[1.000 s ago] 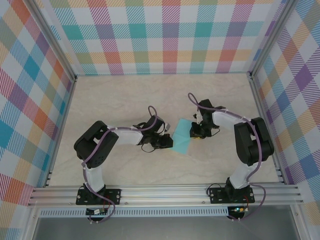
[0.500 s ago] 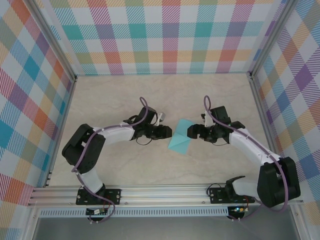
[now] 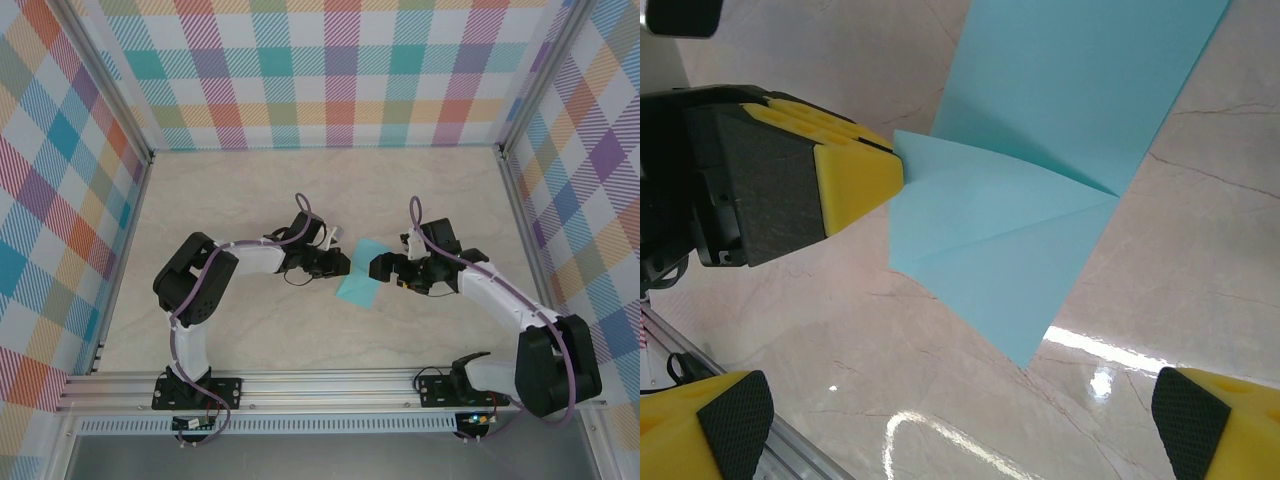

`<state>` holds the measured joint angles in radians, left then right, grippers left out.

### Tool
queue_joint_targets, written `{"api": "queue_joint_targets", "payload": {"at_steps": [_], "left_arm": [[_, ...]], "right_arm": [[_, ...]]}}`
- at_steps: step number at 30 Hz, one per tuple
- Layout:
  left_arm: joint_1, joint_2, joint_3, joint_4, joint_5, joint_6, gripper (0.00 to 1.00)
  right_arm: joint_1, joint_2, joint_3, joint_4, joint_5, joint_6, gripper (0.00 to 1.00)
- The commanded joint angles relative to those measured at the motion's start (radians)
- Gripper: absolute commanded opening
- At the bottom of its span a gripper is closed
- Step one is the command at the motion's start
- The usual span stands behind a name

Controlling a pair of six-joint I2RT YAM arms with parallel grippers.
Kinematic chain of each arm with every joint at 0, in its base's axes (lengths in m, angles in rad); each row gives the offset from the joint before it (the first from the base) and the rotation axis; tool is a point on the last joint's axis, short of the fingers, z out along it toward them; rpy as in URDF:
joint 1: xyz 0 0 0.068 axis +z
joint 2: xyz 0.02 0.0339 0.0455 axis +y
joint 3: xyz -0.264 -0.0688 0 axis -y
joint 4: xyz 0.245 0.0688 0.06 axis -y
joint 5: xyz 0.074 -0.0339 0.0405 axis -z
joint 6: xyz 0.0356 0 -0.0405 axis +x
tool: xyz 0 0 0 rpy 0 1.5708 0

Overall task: Fold a paper plane with a square sheet of paper (fold left side to right side)
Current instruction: Fold the triangle a second time at the center of the table, then turn over the paper at the center of the table.

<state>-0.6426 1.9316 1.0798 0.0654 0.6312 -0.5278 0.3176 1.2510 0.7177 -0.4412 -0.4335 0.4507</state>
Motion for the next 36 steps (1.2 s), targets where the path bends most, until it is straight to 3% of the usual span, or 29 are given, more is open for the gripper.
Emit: {"api": "queue_joint_targets", "payload": {"at_steps": [1,5,15,19,28,34,36], "left_arm": [[0.006,-0.001,0.016,0.014,-0.004,0.019,0.06],[0.012,-0.040,-0.015,0.010,-0.037,0.025,0.01],[0.026,-0.099,-0.077,0.028,-0.070,0.016,0.00],[0.026,-0.098,-0.077,0.027,-0.073,0.016,0.00],[0.032,-0.097,-0.079,0.014,-0.091,0.016,0.00],[0.049,-0.142,-0.096,0.005,-0.115,0.016,0.08],[0.064,-0.177,-0.114,0.001,-0.126,0.013,0.13]], "right_arm": [[-0.005,0.038,-0.009,0.031,-0.041,0.039,1.00],[-0.005,0.069,-0.010,0.081,-0.071,0.069,1.00],[-0.005,0.181,-0.004,0.225,-0.153,0.131,1.00],[-0.003,0.254,0.015,0.288,-0.202,0.143,0.92],[0.006,0.403,0.064,0.360,-0.243,0.147,0.65],[0.008,0.424,0.077,0.431,-0.250,0.140,0.30],[0.008,0.423,0.087,0.432,-0.242,0.127,0.13]]}}
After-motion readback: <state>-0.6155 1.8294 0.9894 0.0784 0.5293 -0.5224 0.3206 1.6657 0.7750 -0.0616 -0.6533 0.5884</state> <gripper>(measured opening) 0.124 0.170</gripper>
